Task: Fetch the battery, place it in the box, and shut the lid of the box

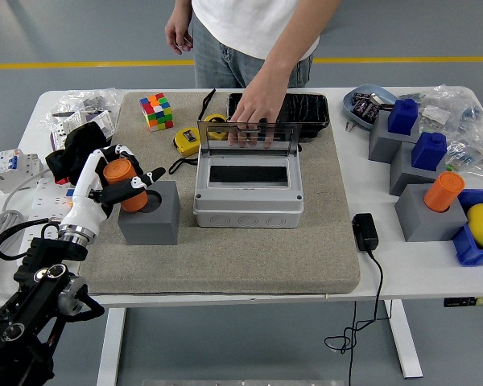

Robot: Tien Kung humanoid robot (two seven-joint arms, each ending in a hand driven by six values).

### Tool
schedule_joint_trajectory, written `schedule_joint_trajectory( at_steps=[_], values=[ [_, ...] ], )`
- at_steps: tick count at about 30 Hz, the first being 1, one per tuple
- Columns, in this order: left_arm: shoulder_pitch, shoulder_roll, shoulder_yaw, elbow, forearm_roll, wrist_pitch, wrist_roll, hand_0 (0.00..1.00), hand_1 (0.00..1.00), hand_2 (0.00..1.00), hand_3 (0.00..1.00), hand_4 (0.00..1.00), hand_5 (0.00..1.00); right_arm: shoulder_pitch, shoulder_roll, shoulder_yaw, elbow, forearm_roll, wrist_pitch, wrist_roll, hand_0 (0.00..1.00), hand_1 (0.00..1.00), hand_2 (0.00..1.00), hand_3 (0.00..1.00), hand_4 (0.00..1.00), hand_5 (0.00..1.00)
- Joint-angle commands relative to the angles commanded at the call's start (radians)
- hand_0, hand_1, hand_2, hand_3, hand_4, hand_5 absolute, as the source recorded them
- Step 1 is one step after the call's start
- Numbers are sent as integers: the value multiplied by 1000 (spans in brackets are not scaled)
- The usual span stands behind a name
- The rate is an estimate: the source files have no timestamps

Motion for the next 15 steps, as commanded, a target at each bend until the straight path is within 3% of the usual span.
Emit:
schedule_joint_trajectory(
  at_steps=[9, 15],
  values=[
    [-16, 9, 4, -44, 53, 18, 12, 32, 2, 19, 2, 998, 52, 3, -2, 4, 0, -2, 0, 2, 831, 819, 769, 804, 998, 998],
    [-25, 18, 12, -80, 155, 49, 21, 33, 2, 11, 2, 998, 72, 3, -5, 3, 0, -3, 0, 2, 831, 819, 769, 804, 998, 998]
  ],
)
